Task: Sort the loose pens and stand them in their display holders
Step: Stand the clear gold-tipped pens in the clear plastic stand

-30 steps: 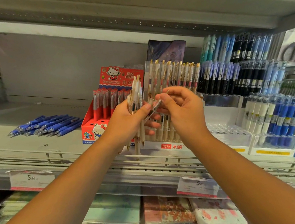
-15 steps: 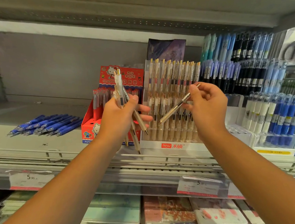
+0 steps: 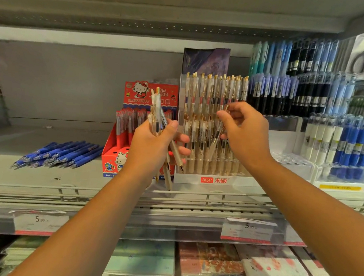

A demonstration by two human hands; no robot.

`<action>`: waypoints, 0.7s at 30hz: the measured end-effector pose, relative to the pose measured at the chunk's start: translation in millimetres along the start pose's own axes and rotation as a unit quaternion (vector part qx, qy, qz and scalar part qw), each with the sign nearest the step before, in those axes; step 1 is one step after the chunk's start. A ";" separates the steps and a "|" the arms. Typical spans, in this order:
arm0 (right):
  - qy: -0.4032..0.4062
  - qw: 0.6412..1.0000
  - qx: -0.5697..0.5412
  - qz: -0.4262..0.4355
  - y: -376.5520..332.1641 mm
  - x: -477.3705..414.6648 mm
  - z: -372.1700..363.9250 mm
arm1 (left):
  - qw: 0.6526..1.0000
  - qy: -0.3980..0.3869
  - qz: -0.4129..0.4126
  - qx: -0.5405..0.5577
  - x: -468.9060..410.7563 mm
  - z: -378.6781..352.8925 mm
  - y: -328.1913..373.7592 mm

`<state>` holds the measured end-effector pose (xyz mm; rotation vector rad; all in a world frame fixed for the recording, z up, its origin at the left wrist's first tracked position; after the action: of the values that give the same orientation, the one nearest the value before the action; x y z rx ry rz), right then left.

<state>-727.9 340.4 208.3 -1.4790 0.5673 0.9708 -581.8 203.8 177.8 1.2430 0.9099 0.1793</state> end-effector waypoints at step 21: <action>-0.122 0.981 0.149 0.014 -8.0 9.9 -7.9 | 0.999 0.025 -0.034 -0.027 1.7 1.6 5.0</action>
<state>-714.3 336.0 204.1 -1.0704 0.5298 1.0228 -577.9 205.5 181.3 1.1593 0.9839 0.1806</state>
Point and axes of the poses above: each hand's wrist, its own x-axis away from the middle knuckle, its own z-axis out of the back of the hand, y = z × x, the point moved 3 cm from there along -x, towards the middle knuckle, and after that the axes turned 10 degrees about -x, right-handed, at the moved point
